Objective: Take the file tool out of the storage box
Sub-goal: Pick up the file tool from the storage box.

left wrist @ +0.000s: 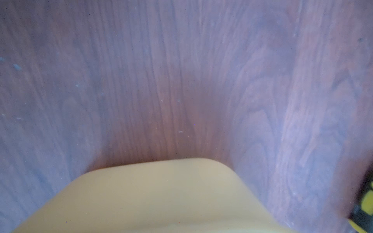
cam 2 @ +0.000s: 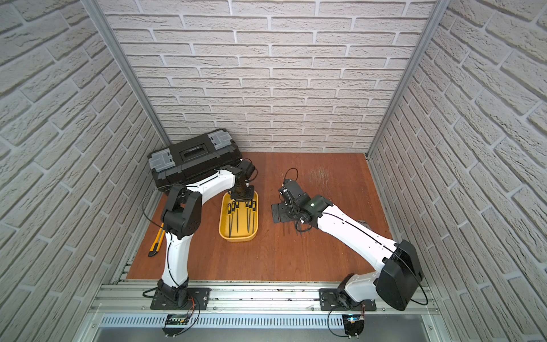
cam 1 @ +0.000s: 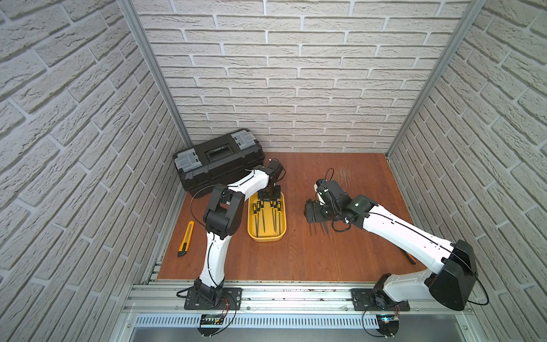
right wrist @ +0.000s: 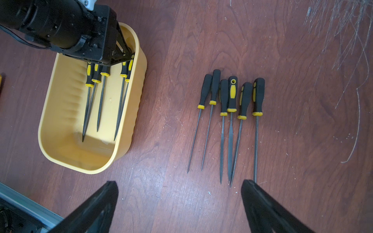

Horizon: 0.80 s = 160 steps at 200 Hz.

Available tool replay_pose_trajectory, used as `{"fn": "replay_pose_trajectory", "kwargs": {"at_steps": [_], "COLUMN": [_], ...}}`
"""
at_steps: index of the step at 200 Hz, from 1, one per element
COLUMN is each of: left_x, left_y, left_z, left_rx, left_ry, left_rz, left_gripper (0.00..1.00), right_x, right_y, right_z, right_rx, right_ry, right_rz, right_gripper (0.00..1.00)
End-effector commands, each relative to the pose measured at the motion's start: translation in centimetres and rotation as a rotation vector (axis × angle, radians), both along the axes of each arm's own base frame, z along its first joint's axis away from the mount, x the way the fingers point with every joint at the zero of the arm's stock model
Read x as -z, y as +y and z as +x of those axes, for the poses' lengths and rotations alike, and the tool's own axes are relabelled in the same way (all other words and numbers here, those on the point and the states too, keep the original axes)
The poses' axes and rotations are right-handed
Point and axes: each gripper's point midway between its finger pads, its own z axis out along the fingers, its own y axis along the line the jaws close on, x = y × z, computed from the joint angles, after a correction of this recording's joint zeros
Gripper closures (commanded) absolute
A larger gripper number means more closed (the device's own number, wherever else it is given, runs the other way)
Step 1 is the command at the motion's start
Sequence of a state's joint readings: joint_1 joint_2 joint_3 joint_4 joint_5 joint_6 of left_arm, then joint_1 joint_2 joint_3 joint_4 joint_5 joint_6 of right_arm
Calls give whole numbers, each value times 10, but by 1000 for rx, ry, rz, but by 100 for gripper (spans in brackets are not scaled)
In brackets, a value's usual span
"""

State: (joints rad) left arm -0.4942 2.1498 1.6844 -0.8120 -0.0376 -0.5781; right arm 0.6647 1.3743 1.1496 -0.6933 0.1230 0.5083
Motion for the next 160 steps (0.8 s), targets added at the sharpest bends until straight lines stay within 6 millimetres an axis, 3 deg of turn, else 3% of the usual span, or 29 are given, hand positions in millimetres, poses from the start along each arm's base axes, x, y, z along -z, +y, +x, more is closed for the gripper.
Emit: {"fn": "replay_pose_trajectory", "kwargs": {"at_steps": [1, 114, 160], "left_x": [17, 28, 4], "left_y": [11, 8, 5], "left_z": [-14, -15, -12], "left_rx": [8, 8, 15], "left_ry": [54, 69, 29], "left_rz": [64, 63, 33], "left_gripper": [75, 77, 87], "right_x": [-2, -4, -4], "right_y": [-3, -5, 1], "right_z": [-3, -4, -8], "right_rx": [2, 6, -24], "right_ry": [-7, -13, -2], "right_rz": [16, 15, 42], "right_gripper": [0, 0, 0]}}
